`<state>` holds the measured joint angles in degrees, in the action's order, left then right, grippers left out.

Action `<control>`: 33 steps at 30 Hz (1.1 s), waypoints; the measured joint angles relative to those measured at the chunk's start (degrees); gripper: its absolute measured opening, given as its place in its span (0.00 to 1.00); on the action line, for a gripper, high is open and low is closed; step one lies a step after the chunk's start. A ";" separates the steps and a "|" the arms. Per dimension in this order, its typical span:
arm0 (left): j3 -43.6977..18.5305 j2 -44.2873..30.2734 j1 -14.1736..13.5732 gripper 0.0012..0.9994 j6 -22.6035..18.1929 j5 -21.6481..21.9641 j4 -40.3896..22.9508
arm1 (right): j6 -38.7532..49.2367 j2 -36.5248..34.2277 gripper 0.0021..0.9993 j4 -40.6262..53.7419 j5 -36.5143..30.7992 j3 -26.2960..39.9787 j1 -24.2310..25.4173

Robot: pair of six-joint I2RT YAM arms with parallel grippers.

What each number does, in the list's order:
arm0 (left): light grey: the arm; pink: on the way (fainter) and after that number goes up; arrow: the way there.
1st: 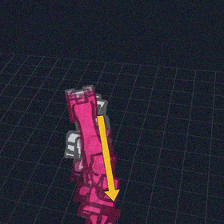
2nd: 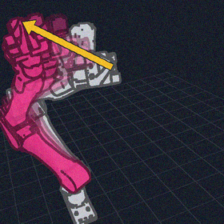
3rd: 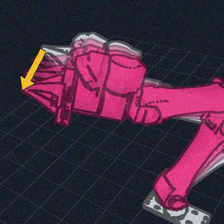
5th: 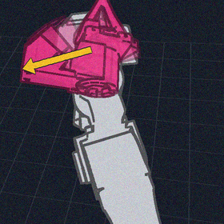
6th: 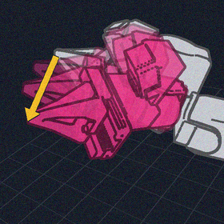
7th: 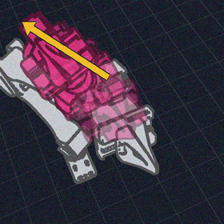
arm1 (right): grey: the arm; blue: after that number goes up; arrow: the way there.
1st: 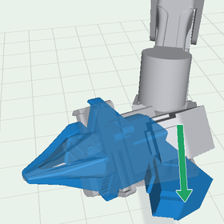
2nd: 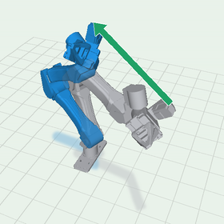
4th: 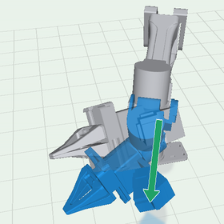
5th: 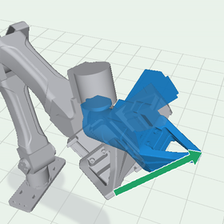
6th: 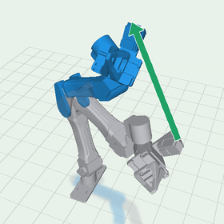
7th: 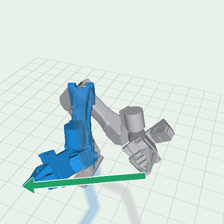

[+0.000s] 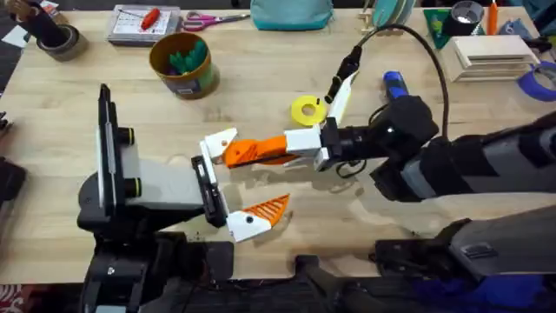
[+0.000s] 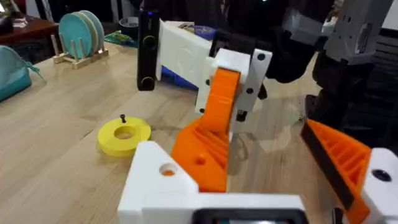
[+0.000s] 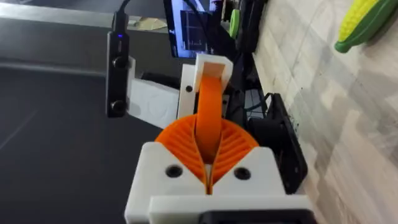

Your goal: Pick up the gripper from the table and insert it into the empty holder that is missing its gripper. Then pick up a screw, insert it into the mounting hole, and use the screwdriver to tighten it. Finally, clean up the table by picking up the vegetable and placing it into the bucket.

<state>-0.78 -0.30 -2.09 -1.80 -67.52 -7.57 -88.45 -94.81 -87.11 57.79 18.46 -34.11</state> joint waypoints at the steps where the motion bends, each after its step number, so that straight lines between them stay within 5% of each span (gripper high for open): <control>1: 0.00 0.01 0.00 0.99 0.00 -0.01 0.00 | 0.01 -0.21 0.01 0.08 0.01 0.17 0.00; 33: 0.00 0.01 0.11 0.99 -0.28 0.02 0.00 | 0.86 -4.06 0.01 2.35 1.70 5.83 -0.63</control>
<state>-0.78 -0.30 -1.98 -2.08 -67.51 -7.57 -87.59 -98.88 -84.76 59.49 24.29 -34.74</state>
